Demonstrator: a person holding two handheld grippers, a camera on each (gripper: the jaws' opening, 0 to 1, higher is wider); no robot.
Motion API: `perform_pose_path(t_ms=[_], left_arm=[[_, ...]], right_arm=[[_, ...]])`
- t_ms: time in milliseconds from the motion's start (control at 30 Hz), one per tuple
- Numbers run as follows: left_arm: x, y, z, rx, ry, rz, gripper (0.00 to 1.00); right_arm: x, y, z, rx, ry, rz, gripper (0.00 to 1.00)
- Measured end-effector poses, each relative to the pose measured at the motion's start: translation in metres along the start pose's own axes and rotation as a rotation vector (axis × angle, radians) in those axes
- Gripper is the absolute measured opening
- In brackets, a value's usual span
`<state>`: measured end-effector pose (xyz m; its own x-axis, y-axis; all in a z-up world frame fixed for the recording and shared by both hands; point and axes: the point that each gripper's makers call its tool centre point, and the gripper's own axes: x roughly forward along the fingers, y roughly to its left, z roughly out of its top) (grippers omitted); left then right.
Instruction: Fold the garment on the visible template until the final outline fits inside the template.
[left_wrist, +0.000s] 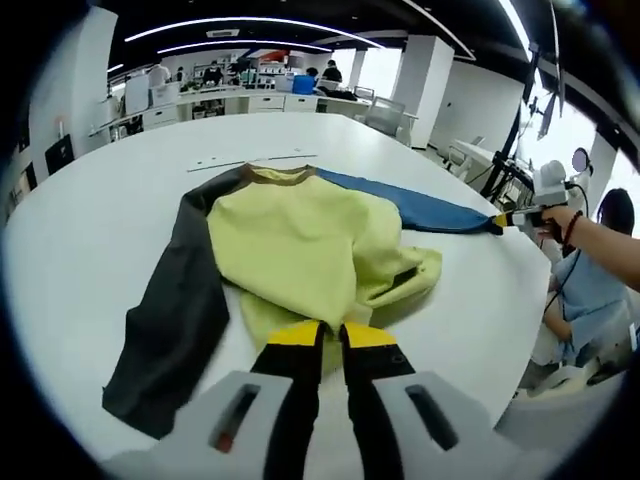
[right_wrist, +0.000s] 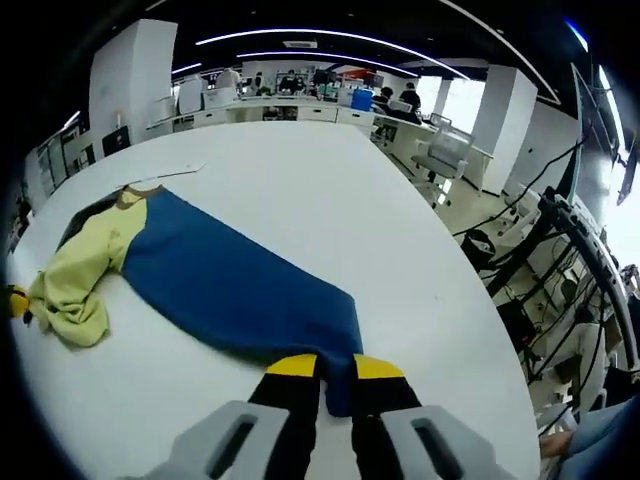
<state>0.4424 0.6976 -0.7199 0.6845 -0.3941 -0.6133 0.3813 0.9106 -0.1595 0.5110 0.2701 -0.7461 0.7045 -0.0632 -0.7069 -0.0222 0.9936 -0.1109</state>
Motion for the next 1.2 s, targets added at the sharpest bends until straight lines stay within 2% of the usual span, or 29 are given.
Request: perform_pose_path(t_ms=[133, 267, 400, 533, 600, 733, 833, 967, 1200], left_arm=[[-0.008, 0.006, -0.002, 0.035, -0.015, 0.016, 0.26], [-0.017, 0.015, -0.007, 0.048, -0.014, 0.031, 0.30], [-0.022, 0.031, -0.015, 0.034, -0.005, 0.066, 0.29], [-0.022, 0.045, -0.016, 0.006, -0.021, 0.100, 0.26], [-0.020, 0.053, -0.016, 0.007, -0.028, 0.116, 0.25], [-0.015, 0.061, -0.012, -0.019, -0.057, 0.125, 0.23], [-0.008, 0.065, -0.012, -0.015, -0.055, 0.131, 0.21], [0.001, 0.065, -0.011, -0.035, -0.072, 0.118, 0.20], [0.015, 0.067, -0.016, -0.031, -0.056, 0.114, 0.17]], right_arm=[[-0.007, 0.019, 0.008, -0.019, -0.027, 0.057, 0.24], [-0.016, 0.049, 0.021, -0.063, -0.065, 0.151, 0.32], [-0.024, 0.085, 0.029, -0.086, -0.078, 0.254, 0.36], [-0.028, 0.120, 0.035, -0.124, -0.079, 0.365, 0.38], [-0.029, 0.134, 0.038, -0.147, -0.086, 0.392, 0.38], [-0.029, 0.160, 0.034, -0.196, -0.062, 0.466, 0.37], [-0.029, 0.184, 0.028, -0.250, -0.041, 0.529, 0.36], [-0.024, 0.206, 0.020, -0.289, -0.006, 0.580, 0.34], [-0.014, 0.227, 0.012, -0.308, 0.032, 0.625, 0.30]])
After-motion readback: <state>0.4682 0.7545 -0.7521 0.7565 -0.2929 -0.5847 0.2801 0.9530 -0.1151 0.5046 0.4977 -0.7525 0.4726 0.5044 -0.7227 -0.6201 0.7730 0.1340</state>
